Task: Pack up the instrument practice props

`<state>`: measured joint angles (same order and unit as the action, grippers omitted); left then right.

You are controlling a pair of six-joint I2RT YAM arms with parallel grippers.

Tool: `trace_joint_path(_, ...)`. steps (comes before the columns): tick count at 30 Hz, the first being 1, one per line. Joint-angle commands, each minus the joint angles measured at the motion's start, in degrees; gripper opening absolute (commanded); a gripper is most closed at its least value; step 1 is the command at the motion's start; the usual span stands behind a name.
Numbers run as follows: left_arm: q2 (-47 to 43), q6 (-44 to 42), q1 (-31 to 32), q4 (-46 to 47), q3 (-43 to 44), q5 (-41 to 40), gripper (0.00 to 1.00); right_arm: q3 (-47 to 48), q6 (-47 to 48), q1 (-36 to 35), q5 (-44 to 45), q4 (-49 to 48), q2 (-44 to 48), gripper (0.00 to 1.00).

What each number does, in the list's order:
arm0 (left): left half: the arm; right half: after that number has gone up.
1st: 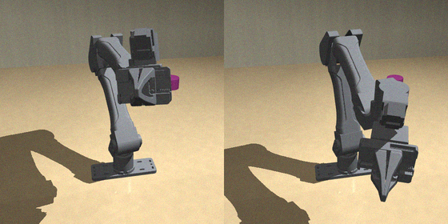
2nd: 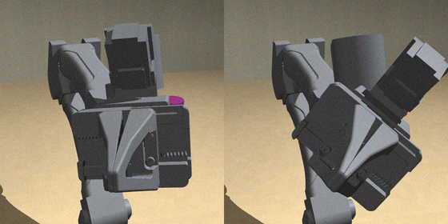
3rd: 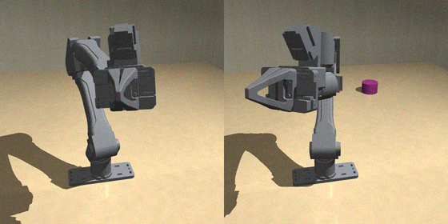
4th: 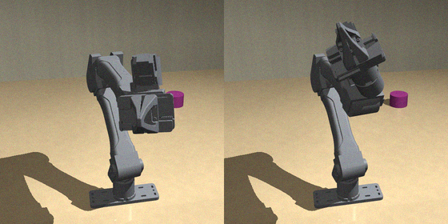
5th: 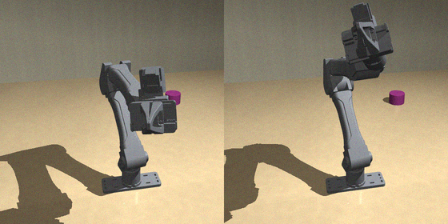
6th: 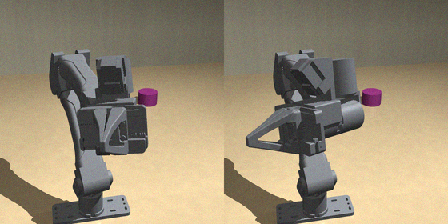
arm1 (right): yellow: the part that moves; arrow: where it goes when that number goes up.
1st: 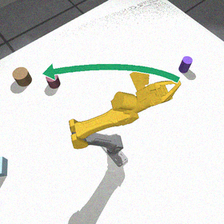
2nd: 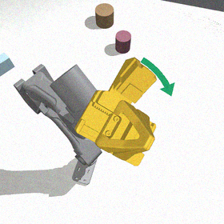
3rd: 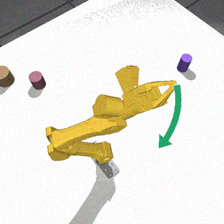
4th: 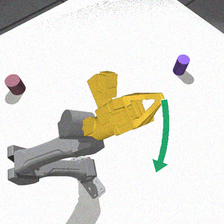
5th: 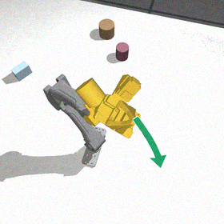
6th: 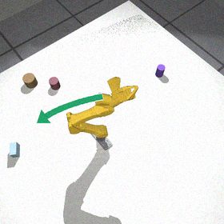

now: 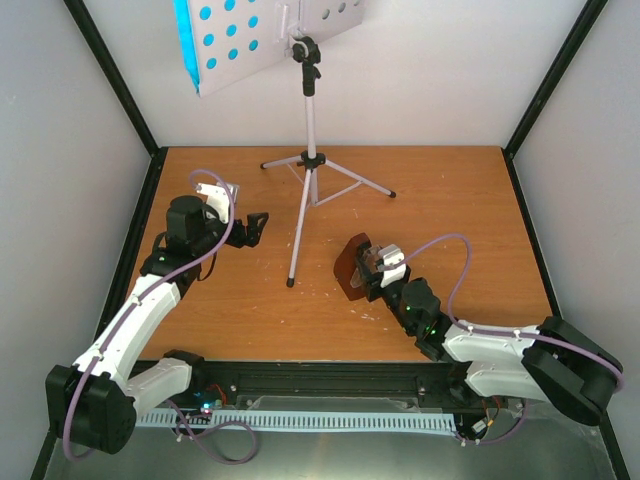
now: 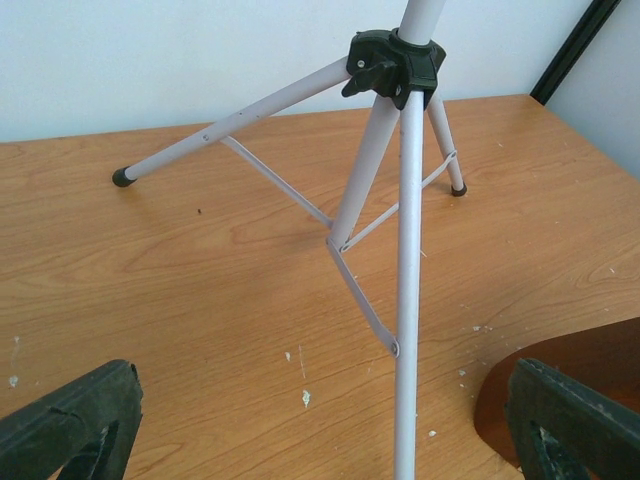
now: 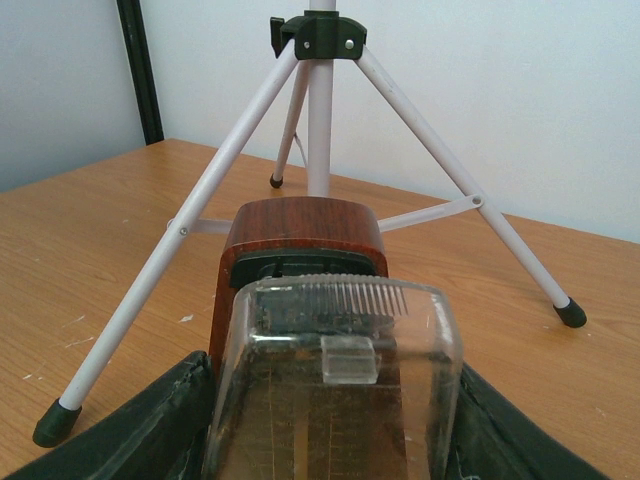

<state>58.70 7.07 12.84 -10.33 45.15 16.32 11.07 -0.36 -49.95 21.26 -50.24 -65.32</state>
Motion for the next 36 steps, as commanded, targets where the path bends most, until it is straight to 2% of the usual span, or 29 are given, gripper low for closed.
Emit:
trace_joint_path(1,-0.78,-1.25,-0.27,0.37,0.3,-0.85,1.0,-1.25,0.16,-0.67,0.66,-1.76,-1.54,0.47)
trace_joint_path(20,-0.54,-1.43,-0.31,0.23,0.21,-0.59,1.0,-1.61,5.36,-0.76,-1.42,-1.32,-3.24,0.49)
trace_joint_path(36,-0.85,-1.45,-0.35,0.15,0.16,-0.46,0.99,-0.25,3.2,-0.63,-1.73,-0.02,-6.92,0.56)
